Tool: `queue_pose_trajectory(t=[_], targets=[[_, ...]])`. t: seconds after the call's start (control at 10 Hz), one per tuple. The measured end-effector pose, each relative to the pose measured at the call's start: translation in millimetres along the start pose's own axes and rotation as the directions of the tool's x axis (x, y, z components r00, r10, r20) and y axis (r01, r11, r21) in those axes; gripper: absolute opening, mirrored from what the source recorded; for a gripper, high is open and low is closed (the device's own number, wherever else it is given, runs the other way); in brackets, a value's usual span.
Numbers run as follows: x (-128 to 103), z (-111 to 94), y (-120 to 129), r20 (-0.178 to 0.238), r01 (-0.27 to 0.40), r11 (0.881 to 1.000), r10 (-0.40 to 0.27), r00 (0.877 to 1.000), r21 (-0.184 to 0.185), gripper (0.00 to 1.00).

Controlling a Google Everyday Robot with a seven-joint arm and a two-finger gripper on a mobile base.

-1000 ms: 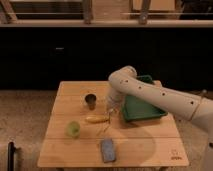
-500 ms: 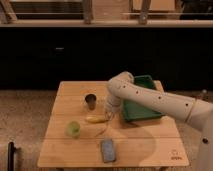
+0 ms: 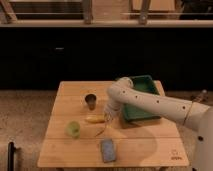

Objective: Place fork in table surface

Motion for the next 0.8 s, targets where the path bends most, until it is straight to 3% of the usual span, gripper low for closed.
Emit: queue_pose_trajectory(t=[0.2, 0.8], targets=[[-2, 14, 1, 0.012, -0.031, 1.000, 0.031, 0.999, -0.003, 0.03], [-14, 26, 0, 0.027, -0.050, 0.998, 0.051, 0.998, -0.022, 0.65]])
